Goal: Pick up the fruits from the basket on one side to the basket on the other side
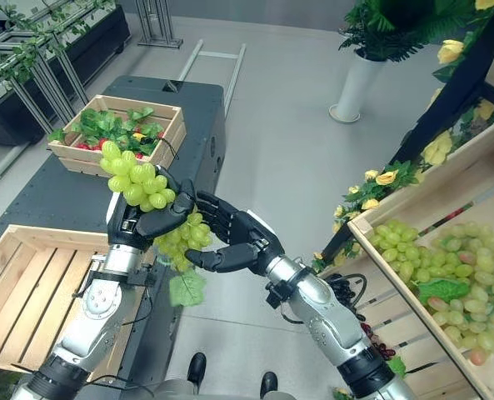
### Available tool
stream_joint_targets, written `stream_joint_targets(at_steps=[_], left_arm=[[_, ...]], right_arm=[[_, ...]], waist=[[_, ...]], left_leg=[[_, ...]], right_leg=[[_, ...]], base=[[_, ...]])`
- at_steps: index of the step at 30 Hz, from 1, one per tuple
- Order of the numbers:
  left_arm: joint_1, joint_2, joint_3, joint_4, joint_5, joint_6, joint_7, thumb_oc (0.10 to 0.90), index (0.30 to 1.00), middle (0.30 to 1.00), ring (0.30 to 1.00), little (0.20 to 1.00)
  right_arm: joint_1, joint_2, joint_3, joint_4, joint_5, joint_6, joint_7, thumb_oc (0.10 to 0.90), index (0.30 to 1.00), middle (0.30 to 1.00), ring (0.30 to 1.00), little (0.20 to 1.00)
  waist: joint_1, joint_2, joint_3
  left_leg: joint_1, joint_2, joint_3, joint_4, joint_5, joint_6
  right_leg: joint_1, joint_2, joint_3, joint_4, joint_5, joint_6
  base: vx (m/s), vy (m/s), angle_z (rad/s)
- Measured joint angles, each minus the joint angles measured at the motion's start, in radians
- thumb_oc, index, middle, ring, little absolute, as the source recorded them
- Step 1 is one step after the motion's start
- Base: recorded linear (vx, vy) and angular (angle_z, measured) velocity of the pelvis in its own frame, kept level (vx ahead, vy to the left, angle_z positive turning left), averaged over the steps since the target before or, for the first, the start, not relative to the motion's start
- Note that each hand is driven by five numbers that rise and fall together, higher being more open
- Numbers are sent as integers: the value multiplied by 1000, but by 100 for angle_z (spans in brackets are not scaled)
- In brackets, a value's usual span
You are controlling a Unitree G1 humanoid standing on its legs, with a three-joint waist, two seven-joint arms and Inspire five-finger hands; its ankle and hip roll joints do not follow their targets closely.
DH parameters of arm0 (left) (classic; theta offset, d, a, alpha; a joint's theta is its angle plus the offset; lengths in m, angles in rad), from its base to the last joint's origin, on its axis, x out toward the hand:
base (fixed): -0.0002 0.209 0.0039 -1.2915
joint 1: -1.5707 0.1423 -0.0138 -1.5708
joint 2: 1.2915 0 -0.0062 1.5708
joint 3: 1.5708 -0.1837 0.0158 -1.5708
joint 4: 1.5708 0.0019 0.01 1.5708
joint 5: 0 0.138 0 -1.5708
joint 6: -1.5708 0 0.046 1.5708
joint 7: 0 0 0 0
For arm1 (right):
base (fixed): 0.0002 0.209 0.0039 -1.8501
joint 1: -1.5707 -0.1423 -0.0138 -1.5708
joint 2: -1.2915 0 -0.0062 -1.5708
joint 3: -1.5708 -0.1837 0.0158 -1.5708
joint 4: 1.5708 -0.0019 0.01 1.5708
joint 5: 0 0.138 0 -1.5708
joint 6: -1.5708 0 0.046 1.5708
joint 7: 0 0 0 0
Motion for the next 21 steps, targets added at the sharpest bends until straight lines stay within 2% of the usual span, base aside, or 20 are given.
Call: stream_joint_targets(at_steps=[7, 17, 18, 19, 20, 21], left_arm=[[0, 0, -6, 0, -194, 1, -176, 400, 300, 300, 300, 300], [0, 1, -6, 0, -252, 22, -255, 400, 300, 300, 300, 300], [0, 1, -6, 0, -252, 22, -258, 400, 300, 300, 300, 300], [0, 1, -6, 0, -252, 22, -262, 400, 300, 300, 300, 300], [0, 1, -6, 0, -252, 22, -267, 400, 300, 300, 300, 300], [0, 1, -6, 0, -253, 22, -269, 400, 300, 300, 300, 300]], right_arm=[[4, -11, 4, 0, 42, 36, 39, 800, 900, 900, 900, 900], [24, -32, 17, 0, 42, 50, 98, 800, 900, 900, 900, 900], [24, -33, 17, 0, 42, 50, 98, 758, 836, 836, 836, 836], [24, -35, 17, 0, 43, 50, 99, 626, 639, 639, 639, 639], [24, -35, 17, 0, 43, 50, 99, 413, 319, 319, 319, 319], [25, -36, 16, 0, 43, 51, 99, 400, 300, 300, 300, 300]], waist=[[-21, -3, -16], [-24, 1, -31], [-25, 2, -32], [-25, 1, -34], [-25, 1, -36], [-25, 2, -37]], left_leg=[[1, 0, 16, 0, -3, 2], [7, 0, 20, 0, -5, 3], [7, 0, 20, 0, -5, 4], [7, 0, 20, 0, -5, 4], [7, 0, 20, 0, -5, 4], [7, 0, 20, 0, -5, 4]], right_leg=[[-5, -1, 15, 0, 1, 2], [-4, -2, 25, 0, 3, 3], [-5, -2, 25, 0, 3, 3], [-5, -2, 25, 0, 3, 3], [-5, -2, 26, 0, 3, 3], [-5, -3, 26, 0, 3, 3]], base=[[4, -6, -6], [3, 0, -2], [0, 0, 0], [0, 0, 0], [0, 0, 0], [0, 0, 0]])
